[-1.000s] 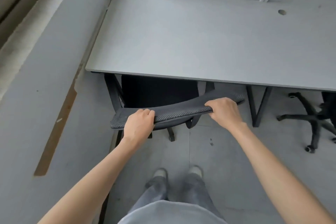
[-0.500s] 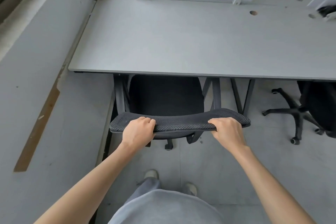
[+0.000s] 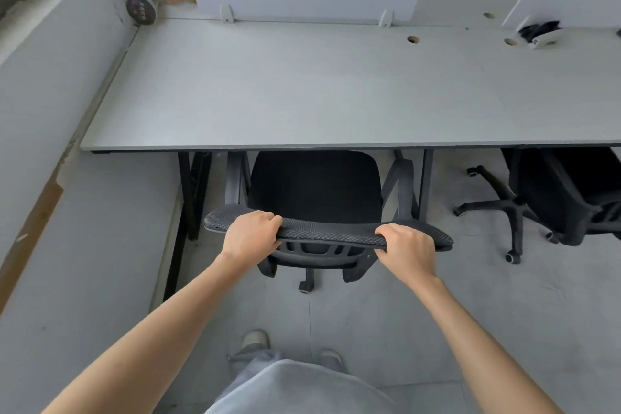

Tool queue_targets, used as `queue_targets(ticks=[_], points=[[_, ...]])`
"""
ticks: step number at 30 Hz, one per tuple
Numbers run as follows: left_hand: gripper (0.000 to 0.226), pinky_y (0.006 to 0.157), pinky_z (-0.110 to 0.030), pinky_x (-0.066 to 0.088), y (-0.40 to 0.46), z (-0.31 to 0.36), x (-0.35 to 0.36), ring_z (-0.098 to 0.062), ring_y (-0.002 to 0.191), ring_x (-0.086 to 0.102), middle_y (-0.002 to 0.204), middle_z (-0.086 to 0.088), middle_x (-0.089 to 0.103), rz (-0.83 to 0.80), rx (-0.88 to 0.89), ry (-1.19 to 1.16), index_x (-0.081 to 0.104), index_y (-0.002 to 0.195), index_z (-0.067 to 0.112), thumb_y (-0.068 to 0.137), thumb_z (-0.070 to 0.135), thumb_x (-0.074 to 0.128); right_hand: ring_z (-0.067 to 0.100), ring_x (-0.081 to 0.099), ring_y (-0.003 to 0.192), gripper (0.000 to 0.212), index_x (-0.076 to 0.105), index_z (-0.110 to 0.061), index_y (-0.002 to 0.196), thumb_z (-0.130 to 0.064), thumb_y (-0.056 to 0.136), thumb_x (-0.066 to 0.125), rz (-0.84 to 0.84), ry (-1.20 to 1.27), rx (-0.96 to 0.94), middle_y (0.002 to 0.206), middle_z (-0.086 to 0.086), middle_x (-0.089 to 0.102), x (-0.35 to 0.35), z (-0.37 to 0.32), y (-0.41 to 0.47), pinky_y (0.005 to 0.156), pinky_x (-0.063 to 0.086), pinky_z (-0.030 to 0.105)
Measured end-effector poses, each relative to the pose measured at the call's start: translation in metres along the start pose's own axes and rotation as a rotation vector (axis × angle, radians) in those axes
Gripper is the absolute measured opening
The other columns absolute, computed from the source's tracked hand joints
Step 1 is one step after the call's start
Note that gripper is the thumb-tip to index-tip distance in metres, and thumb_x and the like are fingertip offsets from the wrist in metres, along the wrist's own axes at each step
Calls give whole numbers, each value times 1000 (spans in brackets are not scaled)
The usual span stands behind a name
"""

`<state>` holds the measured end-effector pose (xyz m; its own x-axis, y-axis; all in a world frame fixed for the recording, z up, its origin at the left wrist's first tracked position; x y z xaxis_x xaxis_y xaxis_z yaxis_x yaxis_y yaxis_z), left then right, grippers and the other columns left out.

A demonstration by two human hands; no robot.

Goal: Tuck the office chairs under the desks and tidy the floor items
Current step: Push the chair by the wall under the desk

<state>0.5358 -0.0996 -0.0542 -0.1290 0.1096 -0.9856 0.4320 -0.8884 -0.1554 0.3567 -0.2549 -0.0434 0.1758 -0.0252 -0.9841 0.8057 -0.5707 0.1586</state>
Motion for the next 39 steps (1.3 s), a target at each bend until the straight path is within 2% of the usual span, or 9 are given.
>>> queue_targets(ticks=[3, 10, 14, 18, 23, 29, 34, 37, 39], points=[[19, 70, -33, 44, 1, 25, 2, -23, 94, 57, 97, -4, 63, 33, -15, -19, 56, 98, 11, 88, 27, 51, 18, 65, 54, 26, 70, -19, 69, -16, 48, 85, 12, 19, -7, 62, -6, 69, -3, 26, -2, 46, 34, 16], [19, 61, -32, 39, -2, 66, 5, -25, 85, 59, 87, -6, 64, 93, -19, -50, 58, 91, 9, 88, 27, 54, 21, 64, 56, 23, 67, -21, 68, -12, 50, 79, 13, 60, -2, 60, -6, 66, -6, 65, -3, 49, 30, 19], [17, 59, -32, 39, -6, 59, 4, -27, 79, 61, 81, -8, 65, 118, -2, -85, 60, 86, 7, 85, 23, 58, 23, 63, 55, 23, 68, -19, 68, -11, 50, 79, 50, 75, 14, 60, -5, 67, -6, 59, -5, 50, 35, 20], [17, 64, -35, 45, -8, 51, 4, -26, 84, 60, 87, -7, 66, 108, -12, -99, 60, 90, 9, 85, 25, 56, 21, 64, 56, 25, 69, -17, 69, -9, 47, 79, 40, 89, 18, 61, -4, 68, -5, 50, -8, 53, 44, 23], [19, 65, -31, 41, -5, 51, 4, -23, 88, 59, 92, -4, 65, 89, -8, -62, 59, 95, 11, 88, 28, 53, 20, 66, 57, 27, 71, -16, 71, -7, 47, 80, 45, 85, 23, 64, -4, 71, -6, 49, -7, 54, 48, 25], [17, 62, -35, 46, -9, 41, 2, -27, 81, 61, 84, -7, 67, 101, -16, -101, 62, 89, 9, 82, 24, 62, 19, 64, 55, 29, 70, -18, 69, -9, 43, 82, 35, 70, 7, 62, -5, 69, -3, 41, -9, 52, 46, 22], [20, 48, -32, 45, -7, 49, 4, -27, 64, 61, 66, -5, 64, 86, -2, -67, 60, 72, 9, 67, 19, 77, 19, 65, 56, 31, 70, -19, 69, -12, 42, 84, 30, 55, -2, 64, -6, 70, -2, 48, -9, 53, 46, 23], [16, 56, -35, 46, -7, 46, 4, -27, 75, 60, 76, -6, 64, 85, -3, -88, 59, 81, 8, 76, 21, 68, 19, 65, 57, 30, 70, -18, 70, -12, 43, 83, 27, 61, -24, 64, -6, 70, -1, 46, -8, 54, 47, 23], [15, 56, -36, 48, -6, 45, 2, -27, 76, 59, 77, -6, 63, 97, 39, -88, 58, 80, 8, 76, 20, 67, 20, 65, 57, 26, 70, -17, 70, -12, 47, 82, 19, 43, -52, 63, -4, 69, 1, 47, -7, 54, 47, 25]])
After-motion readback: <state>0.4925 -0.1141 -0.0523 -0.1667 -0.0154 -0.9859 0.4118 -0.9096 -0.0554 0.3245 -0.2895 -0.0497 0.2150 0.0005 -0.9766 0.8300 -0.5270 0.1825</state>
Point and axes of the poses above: each hand's wrist, its own y-axis towards the middle knuckle, its own x-axis out of the palm, z = x × y, the point moved 8 cm from there along y, towards the middle knuckle
